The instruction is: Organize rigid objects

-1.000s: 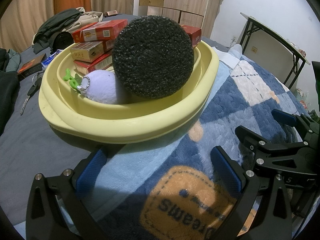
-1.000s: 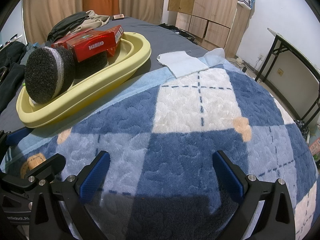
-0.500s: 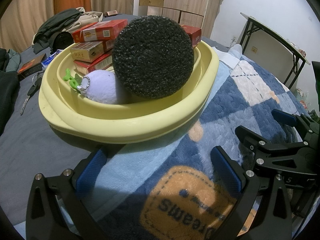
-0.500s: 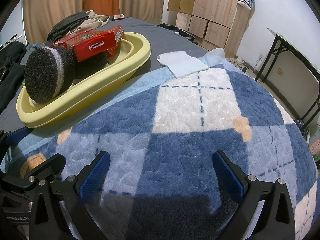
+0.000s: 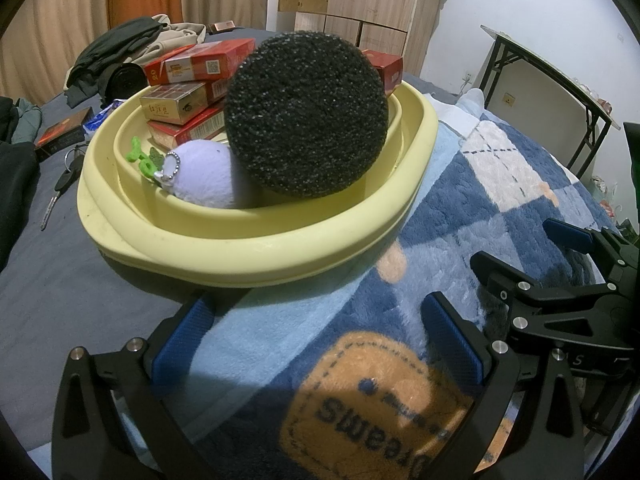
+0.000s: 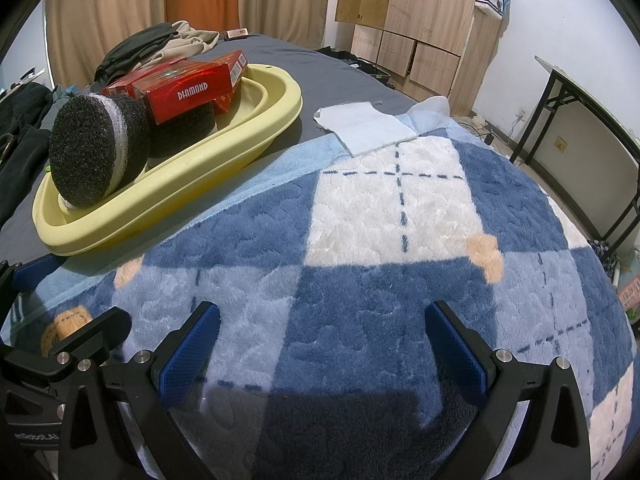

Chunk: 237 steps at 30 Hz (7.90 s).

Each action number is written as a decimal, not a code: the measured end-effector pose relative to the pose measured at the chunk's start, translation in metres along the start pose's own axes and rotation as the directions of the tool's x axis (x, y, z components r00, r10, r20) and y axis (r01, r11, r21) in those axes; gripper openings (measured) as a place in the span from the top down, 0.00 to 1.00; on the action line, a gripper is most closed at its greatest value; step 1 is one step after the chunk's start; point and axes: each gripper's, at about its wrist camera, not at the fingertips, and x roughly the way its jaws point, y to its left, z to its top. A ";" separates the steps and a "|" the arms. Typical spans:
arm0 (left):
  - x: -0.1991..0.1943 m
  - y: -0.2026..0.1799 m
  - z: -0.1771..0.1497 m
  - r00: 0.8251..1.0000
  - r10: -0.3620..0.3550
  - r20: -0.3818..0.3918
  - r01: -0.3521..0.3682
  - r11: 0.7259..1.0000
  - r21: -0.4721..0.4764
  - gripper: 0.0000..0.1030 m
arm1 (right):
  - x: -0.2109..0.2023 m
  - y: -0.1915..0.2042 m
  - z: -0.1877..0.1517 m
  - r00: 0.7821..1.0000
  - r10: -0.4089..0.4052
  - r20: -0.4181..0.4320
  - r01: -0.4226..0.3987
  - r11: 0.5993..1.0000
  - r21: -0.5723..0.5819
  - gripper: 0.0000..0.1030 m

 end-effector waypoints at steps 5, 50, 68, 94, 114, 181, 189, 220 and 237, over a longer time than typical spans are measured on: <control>0.000 0.000 0.000 1.000 0.000 0.000 0.000 1.000 0.000 0.00 | 0.000 0.000 0.000 1.000 0.000 0.000 0.000 1.000 0.000 0.00; 0.000 0.000 0.000 1.000 0.000 0.000 0.000 1.000 0.000 0.00 | -0.001 0.000 0.000 1.000 0.000 0.000 0.000 1.000 0.000 0.00; 0.000 0.000 0.000 1.000 0.000 0.000 0.000 1.000 0.000 0.00 | -0.001 0.000 0.000 1.000 0.000 0.000 0.000 1.000 0.000 0.00; 0.000 0.000 0.000 1.000 0.000 0.000 0.000 1.000 0.000 0.00 | 0.000 0.000 0.000 1.000 0.000 0.000 0.000 1.000 -0.001 0.00; 0.000 0.000 0.000 1.000 0.000 0.000 0.000 1.000 0.000 0.00 | 0.000 0.000 0.000 1.000 0.000 0.000 0.000 1.000 -0.001 0.00; -0.003 0.023 -0.003 0.992 0.124 -0.001 -0.124 0.989 -0.077 0.00 | 0.002 -0.001 0.001 1.000 -0.008 0.001 0.008 1.000 -0.008 0.00; -0.003 0.022 -0.003 0.992 0.124 -0.001 -0.124 0.989 -0.077 0.00 | 0.002 -0.001 0.001 1.000 -0.008 0.001 0.008 1.000 -0.008 0.00; -0.003 0.021 -0.002 0.991 0.133 -0.003 -0.133 0.989 -0.071 0.00 | 0.002 -0.001 0.001 1.000 -0.008 0.001 0.008 1.000 -0.008 0.00; -0.004 0.021 -0.002 0.991 0.135 -0.003 -0.135 0.988 -0.070 0.00 | 0.002 -0.001 0.001 1.000 -0.008 0.001 0.008 1.000 -0.008 0.00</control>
